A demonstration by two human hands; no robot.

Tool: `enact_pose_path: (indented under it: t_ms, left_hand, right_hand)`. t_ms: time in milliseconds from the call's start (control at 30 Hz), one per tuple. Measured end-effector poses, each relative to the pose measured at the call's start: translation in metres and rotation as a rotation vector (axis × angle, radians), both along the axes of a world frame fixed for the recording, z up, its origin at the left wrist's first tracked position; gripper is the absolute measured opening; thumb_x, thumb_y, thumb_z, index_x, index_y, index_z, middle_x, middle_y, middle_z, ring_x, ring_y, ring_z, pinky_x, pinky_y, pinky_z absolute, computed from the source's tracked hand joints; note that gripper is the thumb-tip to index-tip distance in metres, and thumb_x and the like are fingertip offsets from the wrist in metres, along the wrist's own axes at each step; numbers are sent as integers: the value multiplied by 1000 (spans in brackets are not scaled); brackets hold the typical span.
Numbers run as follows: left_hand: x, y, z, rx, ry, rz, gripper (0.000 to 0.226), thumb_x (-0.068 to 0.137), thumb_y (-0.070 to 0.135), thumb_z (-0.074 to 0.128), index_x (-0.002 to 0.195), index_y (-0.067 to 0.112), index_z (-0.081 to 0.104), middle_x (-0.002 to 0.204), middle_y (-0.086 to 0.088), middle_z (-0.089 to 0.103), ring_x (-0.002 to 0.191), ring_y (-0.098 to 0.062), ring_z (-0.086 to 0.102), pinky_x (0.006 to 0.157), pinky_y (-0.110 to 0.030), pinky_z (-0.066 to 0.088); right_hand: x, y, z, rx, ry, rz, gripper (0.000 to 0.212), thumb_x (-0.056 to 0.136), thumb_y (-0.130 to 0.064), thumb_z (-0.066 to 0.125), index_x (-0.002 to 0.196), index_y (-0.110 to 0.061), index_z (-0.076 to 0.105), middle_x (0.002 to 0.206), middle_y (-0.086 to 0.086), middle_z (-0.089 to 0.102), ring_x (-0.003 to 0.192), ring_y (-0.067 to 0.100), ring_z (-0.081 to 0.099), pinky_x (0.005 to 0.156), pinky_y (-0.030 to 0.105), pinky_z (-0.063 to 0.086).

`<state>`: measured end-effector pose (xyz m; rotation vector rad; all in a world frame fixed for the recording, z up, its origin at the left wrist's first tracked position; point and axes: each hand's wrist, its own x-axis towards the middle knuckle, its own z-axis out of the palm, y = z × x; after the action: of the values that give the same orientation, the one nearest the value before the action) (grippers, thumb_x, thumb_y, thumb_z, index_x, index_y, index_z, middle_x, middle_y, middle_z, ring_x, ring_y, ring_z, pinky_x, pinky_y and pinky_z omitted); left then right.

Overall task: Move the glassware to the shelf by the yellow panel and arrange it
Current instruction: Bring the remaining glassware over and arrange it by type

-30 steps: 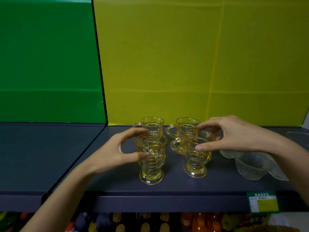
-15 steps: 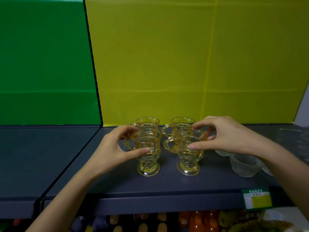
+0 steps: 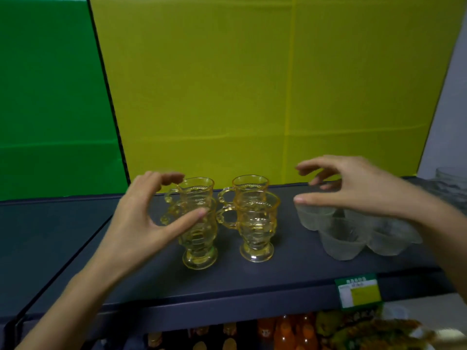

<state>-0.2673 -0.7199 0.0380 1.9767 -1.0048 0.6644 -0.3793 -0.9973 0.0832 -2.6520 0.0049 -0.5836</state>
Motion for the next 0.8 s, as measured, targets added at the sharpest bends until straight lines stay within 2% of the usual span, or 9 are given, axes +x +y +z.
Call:
enact_pose_path:
  t_ms: [67,133,267,400,500,567,633,700,800]
  left_hand:
    - [-20,-15,11,27,-71,-55,52,68,57,59,105,22,59,102,10,62,98,-2,54,87,-20,42]
    - [-43,-34,18,71,-116,-113,44,71,53,59,102,22,61,99,12,63,95,-1,57,83,-21,44]
    - [-77,-82,14,162,-131,-184,41,74,53,59,102,23,62,96,13,63,95,-5,58,82,-25,44]
    - [-87,-135,-5,225,-87,-196,50,72,58,57,108,23,59,101,14,59,97,-1,55,85,-20,42]
    - [-87,-166,-23,259,-14,-157,66,68,67,56,116,23,53,106,13,56,99,-2,52,88,-19,41]
    - [-87,-179,-34,289,26,-112,77,63,74,52,121,23,50,110,12,54,102,-4,52,90,-22,43]
    - [-85,-189,-42,293,51,-72,84,59,79,47,122,23,48,111,12,52,105,-5,52,90,-21,42]
    - [-84,-196,-47,272,58,-37,86,56,80,48,120,22,50,110,12,52,106,-4,52,88,-16,38]
    - [-83,-203,-50,271,83,-4,91,54,83,51,120,21,51,108,13,50,104,-6,52,86,-14,34]
  right_hand:
    - [-15,-26,11,21,-1,-7,72,46,-71,57,109,-35,58,102,-23,62,87,-9,59,76,14,52]
    - [-28,-49,16,-2,27,-15,64,49,-70,55,105,-38,58,97,-22,64,86,-9,60,77,17,53]
    - [-48,-81,6,-143,137,-17,70,54,-73,46,111,-36,59,100,-19,65,88,-6,60,82,17,50]
    - [-61,-106,-9,-272,260,2,82,55,-81,39,122,-36,52,114,-20,59,100,-4,55,88,22,49]
    - [-66,-117,-16,-370,334,29,90,55,-83,35,129,-33,45,120,-19,53,105,-3,50,93,23,44]
    - [-69,-120,-21,-450,340,32,90,58,-84,33,133,-35,38,126,-19,48,110,-2,44,96,22,39]
    - [-71,-121,-26,-521,333,24,88,62,-84,34,135,-35,34,131,-17,44,118,6,43,99,28,38]
    - [-72,-120,-31,-570,325,13,82,68,-80,35,133,-31,36,131,-12,45,121,13,45,99,36,41]
    - [-71,-118,-36,-612,311,-12,77,73,-76,34,131,-25,39,130,-6,47,119,16,46,98,38,42]
